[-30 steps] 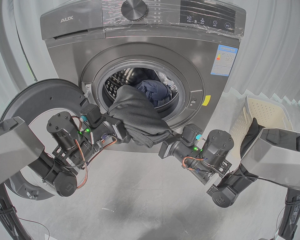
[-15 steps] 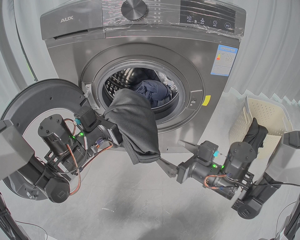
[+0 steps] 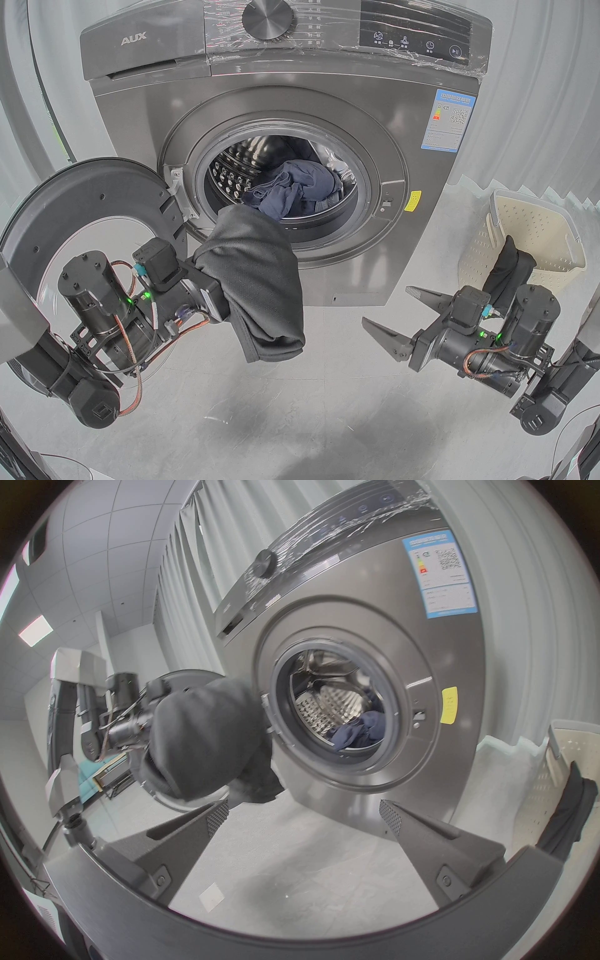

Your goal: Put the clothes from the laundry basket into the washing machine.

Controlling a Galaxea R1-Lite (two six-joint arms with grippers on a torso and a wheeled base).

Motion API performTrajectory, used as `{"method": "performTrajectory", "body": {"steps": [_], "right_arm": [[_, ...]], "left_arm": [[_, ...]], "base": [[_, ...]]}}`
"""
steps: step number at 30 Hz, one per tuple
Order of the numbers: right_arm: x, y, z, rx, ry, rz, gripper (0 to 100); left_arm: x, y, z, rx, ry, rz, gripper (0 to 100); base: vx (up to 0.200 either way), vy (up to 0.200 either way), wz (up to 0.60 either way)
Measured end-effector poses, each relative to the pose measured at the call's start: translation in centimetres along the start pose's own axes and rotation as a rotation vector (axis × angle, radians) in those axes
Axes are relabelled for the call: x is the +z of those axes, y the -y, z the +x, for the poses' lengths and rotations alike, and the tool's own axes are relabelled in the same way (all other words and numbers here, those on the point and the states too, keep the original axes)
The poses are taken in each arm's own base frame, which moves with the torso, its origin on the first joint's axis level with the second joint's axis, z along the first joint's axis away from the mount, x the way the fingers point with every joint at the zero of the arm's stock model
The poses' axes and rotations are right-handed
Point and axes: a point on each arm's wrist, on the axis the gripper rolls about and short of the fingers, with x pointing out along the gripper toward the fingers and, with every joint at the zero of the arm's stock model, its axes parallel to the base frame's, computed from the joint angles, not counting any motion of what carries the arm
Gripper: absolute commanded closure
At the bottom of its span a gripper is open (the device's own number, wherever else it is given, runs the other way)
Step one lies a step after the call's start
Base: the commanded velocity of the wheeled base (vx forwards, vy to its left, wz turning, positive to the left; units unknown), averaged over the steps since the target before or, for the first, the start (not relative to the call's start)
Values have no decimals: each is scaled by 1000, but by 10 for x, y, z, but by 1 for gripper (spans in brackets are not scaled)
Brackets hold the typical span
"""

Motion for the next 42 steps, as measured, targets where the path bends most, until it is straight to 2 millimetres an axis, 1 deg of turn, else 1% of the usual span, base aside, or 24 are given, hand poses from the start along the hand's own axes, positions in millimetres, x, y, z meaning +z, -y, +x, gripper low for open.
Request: {"method": "performTrajectory", "body": {"steps": [4, 7, 11, 31, 42], "right_arm": [[7, 14, 3, -49, 34, -2, 0], [11, 22, 3, -79, 49, -3, 0], [12, 26, 4, -92, 58, -4, 0], [13, 19, 5, -68, 62, -3, 0], [12, 12, 6, -39, 55, -2, 0]], "left_arm": [[-3, 0, -6, 5, -23, 2, 100], [-3, 0, -8, 4, -23, -4, 100], [-5, 1, -8, 0, -35, -5, 100], [-18, 0, 1, -1, -66, -3, 100], [-25, 4, 3, -16, -88, -6, 100]], "base": [[0, 0, 0], [0, 0, 0], [200, 0, 0], [200, 0, 0], [0, 0, 0]]}}
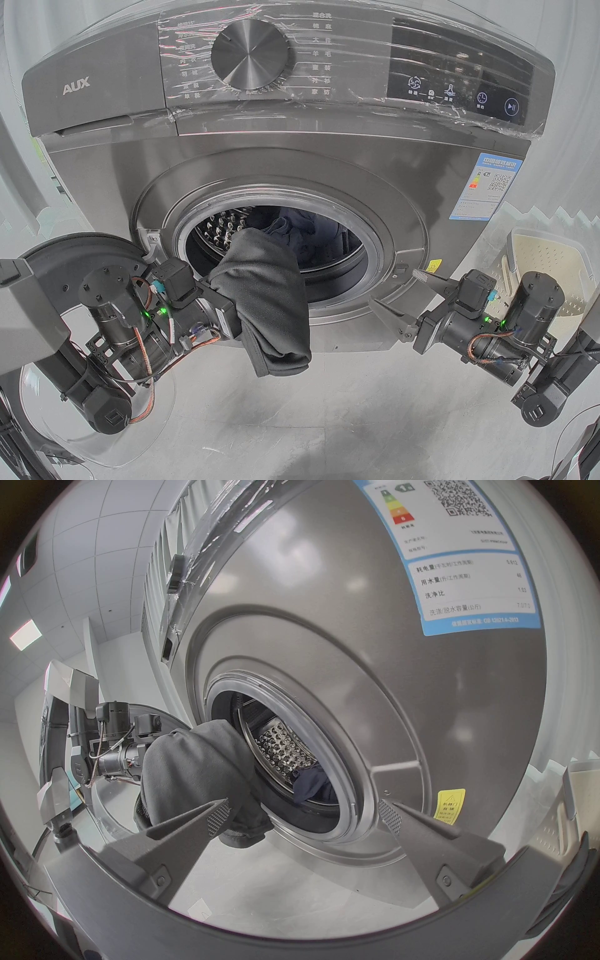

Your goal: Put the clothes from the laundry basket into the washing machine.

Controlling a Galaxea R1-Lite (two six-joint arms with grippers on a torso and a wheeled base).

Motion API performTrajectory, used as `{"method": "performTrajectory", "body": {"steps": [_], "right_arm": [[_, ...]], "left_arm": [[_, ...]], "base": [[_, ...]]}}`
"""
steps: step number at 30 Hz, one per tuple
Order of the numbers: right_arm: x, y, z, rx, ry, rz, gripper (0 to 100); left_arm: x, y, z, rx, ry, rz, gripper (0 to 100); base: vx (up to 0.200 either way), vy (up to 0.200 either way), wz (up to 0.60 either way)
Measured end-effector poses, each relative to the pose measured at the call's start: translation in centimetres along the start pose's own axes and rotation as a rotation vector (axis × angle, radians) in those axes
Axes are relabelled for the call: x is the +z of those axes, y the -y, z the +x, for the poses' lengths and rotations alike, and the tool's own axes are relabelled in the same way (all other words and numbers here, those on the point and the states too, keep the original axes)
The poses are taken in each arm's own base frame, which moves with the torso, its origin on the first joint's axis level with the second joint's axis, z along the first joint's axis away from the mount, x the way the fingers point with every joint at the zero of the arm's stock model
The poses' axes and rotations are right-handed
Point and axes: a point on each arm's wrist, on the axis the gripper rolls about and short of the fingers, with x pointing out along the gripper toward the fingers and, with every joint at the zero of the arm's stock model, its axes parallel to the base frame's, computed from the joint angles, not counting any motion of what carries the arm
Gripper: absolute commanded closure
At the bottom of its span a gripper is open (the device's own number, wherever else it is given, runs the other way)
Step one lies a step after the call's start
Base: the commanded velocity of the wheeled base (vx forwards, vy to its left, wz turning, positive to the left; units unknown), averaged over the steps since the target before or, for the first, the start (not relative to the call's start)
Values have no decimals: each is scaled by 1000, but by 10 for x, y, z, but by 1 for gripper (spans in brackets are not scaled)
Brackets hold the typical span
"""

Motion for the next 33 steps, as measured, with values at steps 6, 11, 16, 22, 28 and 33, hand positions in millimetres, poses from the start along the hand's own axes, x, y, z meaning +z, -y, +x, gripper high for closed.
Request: {"method": "performTrajectory", "body": {"steps": [6, 11, 16, 22, 28, 33], "right_arm": [[0, 0, 0, 2, -1, -1, 0], [-1, -4, -1, 18, -3, 0, 0], [-7, -21, -9, 78, -40, 4, 0], [-17, -37, -23, 139, -103, 3, 0], [-25, -49, -36, 194, -154, 1, 0], [-25, -54, -39, 212, -160, 2, 0]], "left_arm": [[-3, 6, 0, -19, -14, -11, 100], [-6, 11, 1, -39, -25, -12, 100], [-11, 16, 9, -49, -29, -8, 100], [-19, 14, 32, -23, -10, 14, 100], [-26, 11, 55, -13, 20, 11, 100], [-33, 7, 77, -6, 51, 3, 100]], "base": [[67, 0, 0], [40, 0, 0], [0, 0, 0], [0, 0, 0], [0, 0, 0], [0, 0, 0]]}}
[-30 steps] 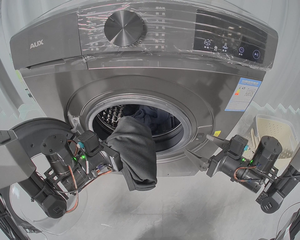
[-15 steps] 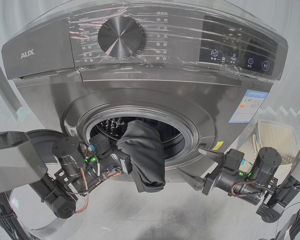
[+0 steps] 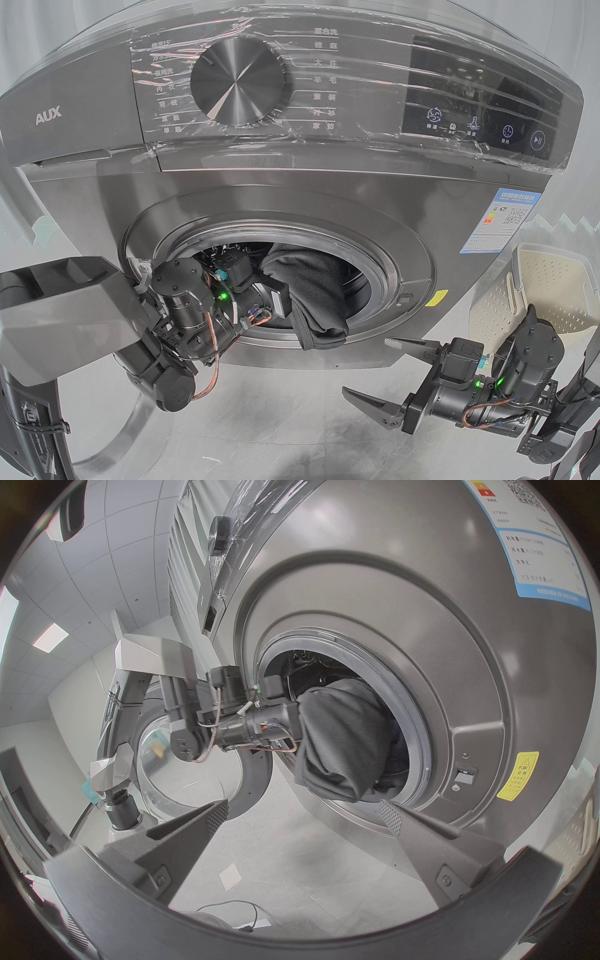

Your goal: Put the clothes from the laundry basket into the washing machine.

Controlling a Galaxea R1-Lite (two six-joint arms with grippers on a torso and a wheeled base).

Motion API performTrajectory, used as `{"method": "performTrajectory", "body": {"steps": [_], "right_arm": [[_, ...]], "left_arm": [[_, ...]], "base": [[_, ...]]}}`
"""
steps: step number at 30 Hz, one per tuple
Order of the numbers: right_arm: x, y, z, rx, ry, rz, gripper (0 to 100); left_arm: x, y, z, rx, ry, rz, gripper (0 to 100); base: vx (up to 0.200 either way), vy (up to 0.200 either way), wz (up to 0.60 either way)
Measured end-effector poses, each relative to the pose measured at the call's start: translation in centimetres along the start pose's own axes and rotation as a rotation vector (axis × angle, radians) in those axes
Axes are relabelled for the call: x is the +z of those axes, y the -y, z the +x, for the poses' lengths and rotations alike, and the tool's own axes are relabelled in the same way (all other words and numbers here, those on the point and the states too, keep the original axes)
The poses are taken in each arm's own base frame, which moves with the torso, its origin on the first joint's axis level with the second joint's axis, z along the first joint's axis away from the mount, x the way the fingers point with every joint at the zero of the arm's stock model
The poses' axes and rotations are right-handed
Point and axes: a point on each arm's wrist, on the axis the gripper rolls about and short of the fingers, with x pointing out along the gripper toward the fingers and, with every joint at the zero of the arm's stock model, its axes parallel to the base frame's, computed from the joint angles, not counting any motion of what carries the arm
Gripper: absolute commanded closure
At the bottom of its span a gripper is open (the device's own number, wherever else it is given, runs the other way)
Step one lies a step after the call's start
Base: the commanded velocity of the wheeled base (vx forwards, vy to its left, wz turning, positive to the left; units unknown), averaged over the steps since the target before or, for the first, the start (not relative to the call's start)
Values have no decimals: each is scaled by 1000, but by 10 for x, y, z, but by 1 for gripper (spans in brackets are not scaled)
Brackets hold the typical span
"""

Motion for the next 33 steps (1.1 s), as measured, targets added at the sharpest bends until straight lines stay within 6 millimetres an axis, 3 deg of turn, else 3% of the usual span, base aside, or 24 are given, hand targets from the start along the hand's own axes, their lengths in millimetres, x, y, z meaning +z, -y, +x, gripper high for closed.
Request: {"method": "performTrajectory", "body": {"steps": [7, 15, 28, 29, 33], "right_arm": [[0, -2, -1, 7, 2, -1, 0], [1, -2, 0, 9, 3, -1, 0], [0, -2, 0, 8, 1, -1, 0], [0, -2, 0, 7, 1, -1, 0], [1, -1, 0, 7, 4, -1, 0]], "left_arm": [[-16, -3, 28, 4, 32, -27, 100], [-28, -21, 63, 45, 45, -28, 100], [-29, -44, 112, 171, 116, -23, 100], [-29, -46, 114, 184, 124, -23, 0], [-32, -49, 117, 201, 134, -48, 0]], "base": [[0, 0, 0], [0, 0, 0], [0, 0, 0], [0, 0, 0], [0, 0, 0]]}}
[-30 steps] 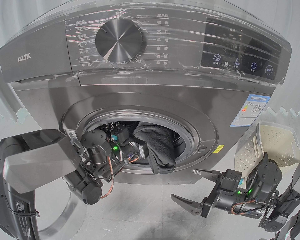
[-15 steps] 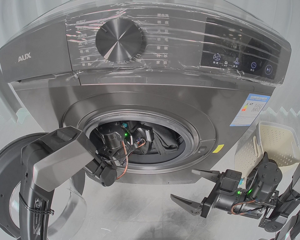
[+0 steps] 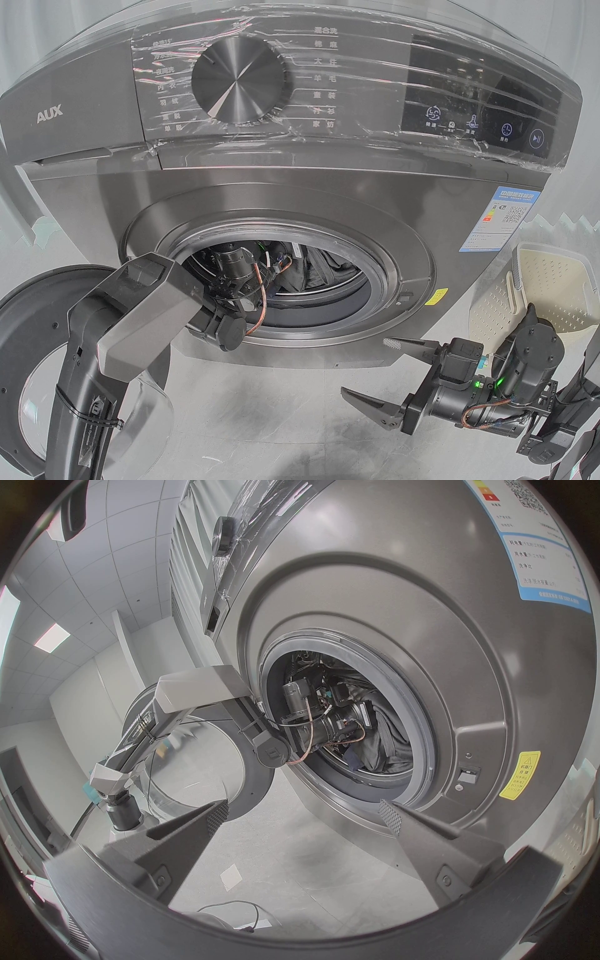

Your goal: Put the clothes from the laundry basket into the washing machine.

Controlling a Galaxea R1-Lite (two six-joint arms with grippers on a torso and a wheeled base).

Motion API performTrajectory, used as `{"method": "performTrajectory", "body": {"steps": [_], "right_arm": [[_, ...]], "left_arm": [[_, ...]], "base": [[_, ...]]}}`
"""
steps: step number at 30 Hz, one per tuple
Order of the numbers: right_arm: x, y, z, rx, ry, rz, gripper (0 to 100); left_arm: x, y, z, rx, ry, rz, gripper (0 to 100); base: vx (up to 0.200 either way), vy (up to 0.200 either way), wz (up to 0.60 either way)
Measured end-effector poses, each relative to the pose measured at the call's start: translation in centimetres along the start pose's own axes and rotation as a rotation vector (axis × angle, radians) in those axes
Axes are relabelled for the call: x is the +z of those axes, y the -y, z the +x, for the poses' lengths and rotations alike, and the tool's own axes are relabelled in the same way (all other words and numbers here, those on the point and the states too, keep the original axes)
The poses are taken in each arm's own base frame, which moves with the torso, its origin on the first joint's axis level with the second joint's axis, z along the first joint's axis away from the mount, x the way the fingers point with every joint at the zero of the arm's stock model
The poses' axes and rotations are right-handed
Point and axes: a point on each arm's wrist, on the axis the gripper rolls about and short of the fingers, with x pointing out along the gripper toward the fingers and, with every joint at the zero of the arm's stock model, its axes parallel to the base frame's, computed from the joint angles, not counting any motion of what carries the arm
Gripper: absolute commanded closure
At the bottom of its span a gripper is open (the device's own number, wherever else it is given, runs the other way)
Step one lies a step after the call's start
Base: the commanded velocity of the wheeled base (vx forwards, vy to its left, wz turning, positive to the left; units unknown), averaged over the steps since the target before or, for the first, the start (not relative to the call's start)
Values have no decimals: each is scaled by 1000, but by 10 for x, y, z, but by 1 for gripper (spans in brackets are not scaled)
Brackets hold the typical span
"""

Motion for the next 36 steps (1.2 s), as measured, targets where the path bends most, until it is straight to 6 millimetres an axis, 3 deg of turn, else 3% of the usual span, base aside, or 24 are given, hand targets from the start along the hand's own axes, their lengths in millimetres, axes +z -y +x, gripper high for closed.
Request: {"method": "performTrajectory", "body": {"steps": [9, 21, 28, 36], "right_arm": [[0, 1, 0, -2, 2, 0, 0], [1, 1, 1, -5, 6, -1, 0], [2, 2, 1, -6, 10, -1, 0], [2, 3, 1, -10, 11, -1, 0]], "left_arm": [[-11, 3, -18, 11, -185, -17, 0], [19, 10, -60, -56, -480, -19, 0], [28, 19, -78, -128, -538, -23, 0], [22, 36, -98, -210, -573, -1, 0]], "base": [[0, 0, 0], [0, 0, 0], [0, 0, 0], [0, 0, 0]]}}
